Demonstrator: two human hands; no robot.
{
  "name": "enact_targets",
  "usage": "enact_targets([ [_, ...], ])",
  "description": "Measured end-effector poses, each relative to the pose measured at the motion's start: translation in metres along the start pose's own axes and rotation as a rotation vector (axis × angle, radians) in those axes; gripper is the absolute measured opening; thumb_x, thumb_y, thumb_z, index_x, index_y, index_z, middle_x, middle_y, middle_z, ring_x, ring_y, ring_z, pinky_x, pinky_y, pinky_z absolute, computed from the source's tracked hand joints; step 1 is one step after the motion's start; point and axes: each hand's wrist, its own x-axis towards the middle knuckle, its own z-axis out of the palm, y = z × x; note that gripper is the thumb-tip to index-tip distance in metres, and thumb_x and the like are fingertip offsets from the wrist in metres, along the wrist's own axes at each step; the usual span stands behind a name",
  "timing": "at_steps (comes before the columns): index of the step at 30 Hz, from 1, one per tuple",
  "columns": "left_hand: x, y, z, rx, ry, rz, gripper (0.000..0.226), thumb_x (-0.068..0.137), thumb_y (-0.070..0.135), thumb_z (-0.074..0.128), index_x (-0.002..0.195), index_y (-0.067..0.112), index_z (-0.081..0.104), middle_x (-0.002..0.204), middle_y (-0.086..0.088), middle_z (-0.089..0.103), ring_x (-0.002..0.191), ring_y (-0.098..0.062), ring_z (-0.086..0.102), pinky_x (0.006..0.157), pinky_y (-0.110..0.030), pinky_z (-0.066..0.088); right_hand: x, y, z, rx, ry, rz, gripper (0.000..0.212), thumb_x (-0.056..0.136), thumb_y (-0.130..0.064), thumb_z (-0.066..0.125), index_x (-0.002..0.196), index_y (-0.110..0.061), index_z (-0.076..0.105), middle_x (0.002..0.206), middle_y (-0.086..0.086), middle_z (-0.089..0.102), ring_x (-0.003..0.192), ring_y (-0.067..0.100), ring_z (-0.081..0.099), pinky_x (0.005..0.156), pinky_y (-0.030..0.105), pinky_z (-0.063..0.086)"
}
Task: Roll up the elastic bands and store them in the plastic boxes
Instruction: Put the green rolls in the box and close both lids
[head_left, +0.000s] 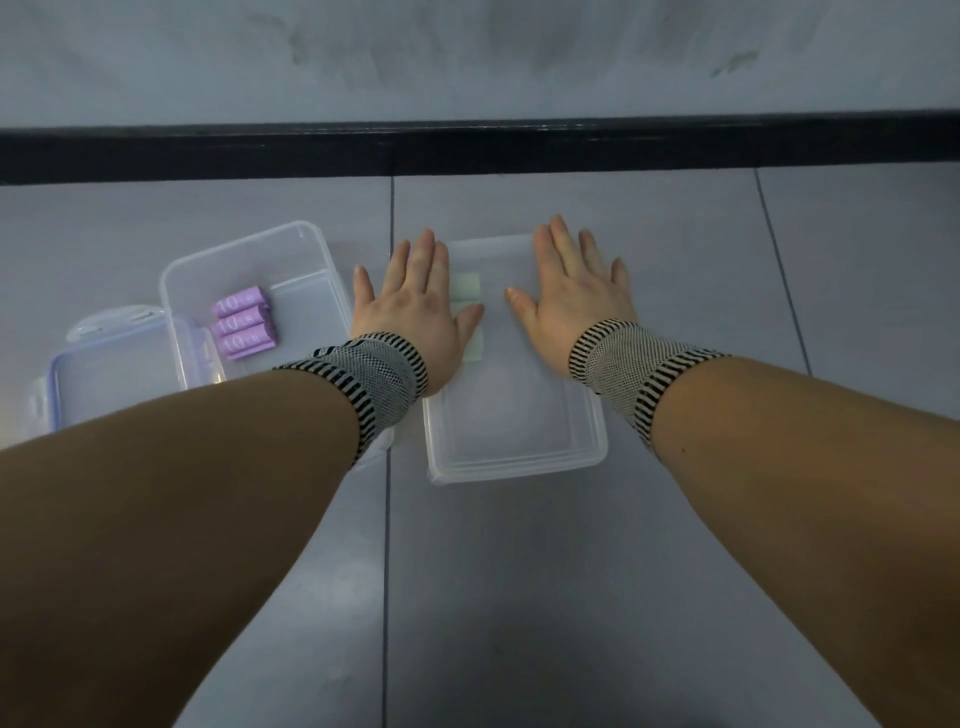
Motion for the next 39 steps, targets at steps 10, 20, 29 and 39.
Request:
enact_targets([
  [10, -0.075, -0.005, -0.018, 0.171, -0.105, 0.198, 0.074, 0.092, 0.058, 0.01, 0.149, 0.013, -0.009, 0.156, -0.004, -0.021, 0.145, -0.019, -0.014, 0.117, -0.049, -0.002, -0.076, 0.012, -0.015, -0.069, -0.058, -0.21, 0.078, 0.095, -0.057, 0.023, 0.151, -0.012, -0.006, 0.159, 0.004, -0.016, 0.147, 0.02, -0.011, 0.119, 0.043, -0.002],
  [20, -0.12, 0.0, 0.016, 0.209, -0.191, 0.15, 0.074, 0.095, 0.055, 0.013, 0.146, 0.011, -0.019, 0.153, -0.003, -0.03, 0.144, -0.018, -0.018, 0.116, -0.049, -0.006, -0.12, 0.013, 0.021, -0.162, -0.145, -0.232, 0.079, 0.094, -0.058, 0.021, 0.151, -0.012, -0.009, 0.158, 0.003, -0.019, 0.145, 0.021, -0.02, 0.118, 0.045, -0.005],
  [29, -0.118, -0.001, 0.008, 0.222, -0.227, 0.16, 0.085, 0.09, 0.066, 0.015, 0.146, 0.012, -0.02, 0.152, -0.002, -0.03, 0.143, -0.018, -0.02, 0.116, -0.05, -0.007, -0.12, 0.015, 0.015, -0.187, -0.16, -0.288, 0.086, 0.087, -0.067, 0.009, 0.151, -0.012, -0.007, 0.159, 0.004, -0.018, 0.145, 0.02, -0.019, 0.116, 0.043, -0.009],
  [39, -0.066, -0.009, -0.014, 0.304, -0.238, 0.173, 0.082, 0.092, 0.062, 0.02, 0.147, 0.012, -0.017, 0.154, -0.003, -0.027, 0.144, -0.019, -0.017, 0.116, -0.053, -0.004, -0.081, 0.012, 0.005, -0.25, -0.137, -0.308, 0.076, 0.095, -0.056, 0.021, 0.151, -0.012, -0.007, 0.159, 0.003, -0.016, 0.146, 0.022, -0.014, 0.118, 0.042, -0.005],
])
